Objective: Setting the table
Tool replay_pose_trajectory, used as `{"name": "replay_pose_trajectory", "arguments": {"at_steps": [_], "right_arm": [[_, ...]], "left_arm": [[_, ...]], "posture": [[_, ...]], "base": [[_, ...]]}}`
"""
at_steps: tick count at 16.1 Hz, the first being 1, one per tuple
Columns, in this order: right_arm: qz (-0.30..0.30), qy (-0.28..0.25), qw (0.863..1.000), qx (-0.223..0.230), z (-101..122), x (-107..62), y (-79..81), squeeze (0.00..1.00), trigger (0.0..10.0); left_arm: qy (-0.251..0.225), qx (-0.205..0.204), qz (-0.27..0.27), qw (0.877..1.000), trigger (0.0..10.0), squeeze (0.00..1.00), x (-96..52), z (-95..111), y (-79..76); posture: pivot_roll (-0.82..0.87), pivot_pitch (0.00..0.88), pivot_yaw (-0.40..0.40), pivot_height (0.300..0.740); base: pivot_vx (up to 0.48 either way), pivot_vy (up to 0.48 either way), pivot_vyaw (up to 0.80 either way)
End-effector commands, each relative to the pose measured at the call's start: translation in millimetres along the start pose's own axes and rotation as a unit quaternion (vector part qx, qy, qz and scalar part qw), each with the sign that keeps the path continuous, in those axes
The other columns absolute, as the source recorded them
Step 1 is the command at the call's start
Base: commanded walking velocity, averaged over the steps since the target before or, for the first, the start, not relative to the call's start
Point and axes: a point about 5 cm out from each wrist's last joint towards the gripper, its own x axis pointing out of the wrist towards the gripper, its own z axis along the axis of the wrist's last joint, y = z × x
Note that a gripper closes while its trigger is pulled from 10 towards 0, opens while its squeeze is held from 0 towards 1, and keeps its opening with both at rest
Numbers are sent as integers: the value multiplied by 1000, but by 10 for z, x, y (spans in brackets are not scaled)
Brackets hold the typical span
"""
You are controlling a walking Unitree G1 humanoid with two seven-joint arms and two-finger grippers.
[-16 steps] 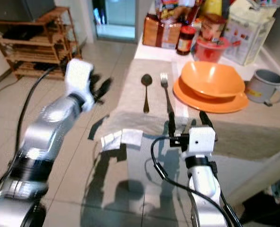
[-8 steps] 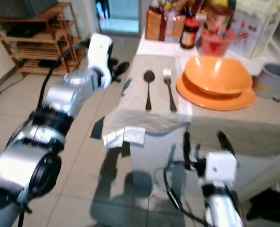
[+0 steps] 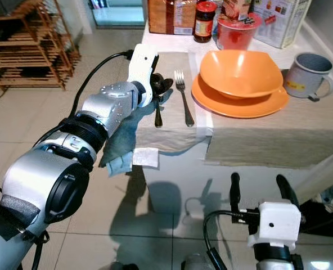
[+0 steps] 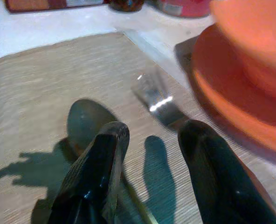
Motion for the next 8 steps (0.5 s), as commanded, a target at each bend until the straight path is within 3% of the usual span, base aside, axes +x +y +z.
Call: {"name": "replay_pose_trajectory", "arguments": {"at_steps": [1,4,8], "right_arm": [[-1,7,1000,0,10,-16,-2,0,10000],[3,11,1000,3,5,-19,22,0,10000],[8,12,1000,10,11,4,74,0,10000]], "left_arm": [[2,20,19,1000,10000,0,-3,33,41],[5,35,41,999,10000,0,-10,3,90],[17,18,39,999,10000,0,4,-64,53]], "posture": [[-315,127,84,740],[-307,130,79,740],[-305,130,80,740]], "base": [[0,0,0],[0,0,0],[0,0,0]]}}
